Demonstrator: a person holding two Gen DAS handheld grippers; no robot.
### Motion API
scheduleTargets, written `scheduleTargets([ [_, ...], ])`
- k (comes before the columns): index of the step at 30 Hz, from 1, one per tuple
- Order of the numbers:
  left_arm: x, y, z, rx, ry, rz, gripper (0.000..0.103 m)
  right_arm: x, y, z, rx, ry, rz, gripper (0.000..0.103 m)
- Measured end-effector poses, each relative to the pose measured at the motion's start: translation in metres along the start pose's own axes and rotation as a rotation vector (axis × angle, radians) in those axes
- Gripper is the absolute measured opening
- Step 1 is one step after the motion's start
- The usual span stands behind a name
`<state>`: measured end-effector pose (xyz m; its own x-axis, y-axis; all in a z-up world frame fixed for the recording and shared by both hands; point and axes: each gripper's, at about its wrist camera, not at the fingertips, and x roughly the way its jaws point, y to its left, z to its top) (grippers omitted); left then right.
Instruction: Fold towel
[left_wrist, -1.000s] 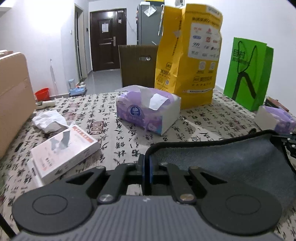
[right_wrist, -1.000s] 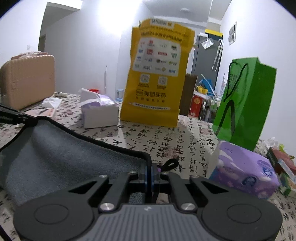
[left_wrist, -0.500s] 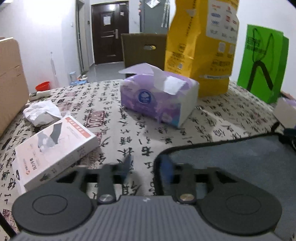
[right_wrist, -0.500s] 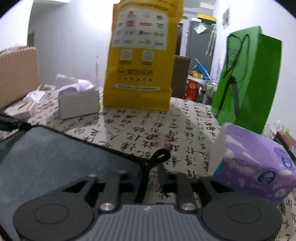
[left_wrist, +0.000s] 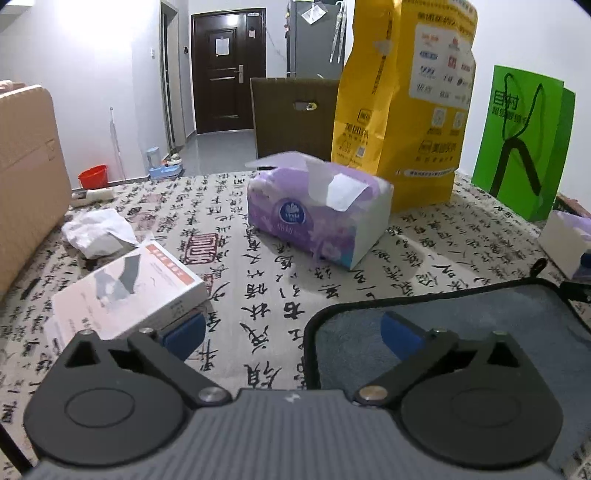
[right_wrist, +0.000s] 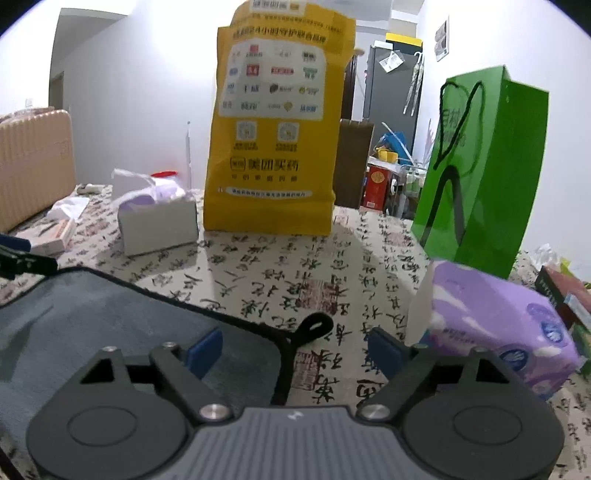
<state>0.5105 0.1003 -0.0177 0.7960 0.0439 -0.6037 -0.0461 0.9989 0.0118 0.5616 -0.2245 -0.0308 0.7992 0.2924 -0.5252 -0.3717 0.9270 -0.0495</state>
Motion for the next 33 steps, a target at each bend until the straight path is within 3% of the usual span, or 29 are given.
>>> scheduleTargets([
  [15,-0.1,-0.006,0.0,-0.027,-0.027,0.028,0.103,-0.092,-0.002,0.017,0.088,-0.027,-0.012,0.095],
  [33,-0.206,-0.014,-0.053,-0.053,-0.088,0.013,0.103,-0.191,0.032,-0.031,0.129,-0.066,0.011,0.096],
])
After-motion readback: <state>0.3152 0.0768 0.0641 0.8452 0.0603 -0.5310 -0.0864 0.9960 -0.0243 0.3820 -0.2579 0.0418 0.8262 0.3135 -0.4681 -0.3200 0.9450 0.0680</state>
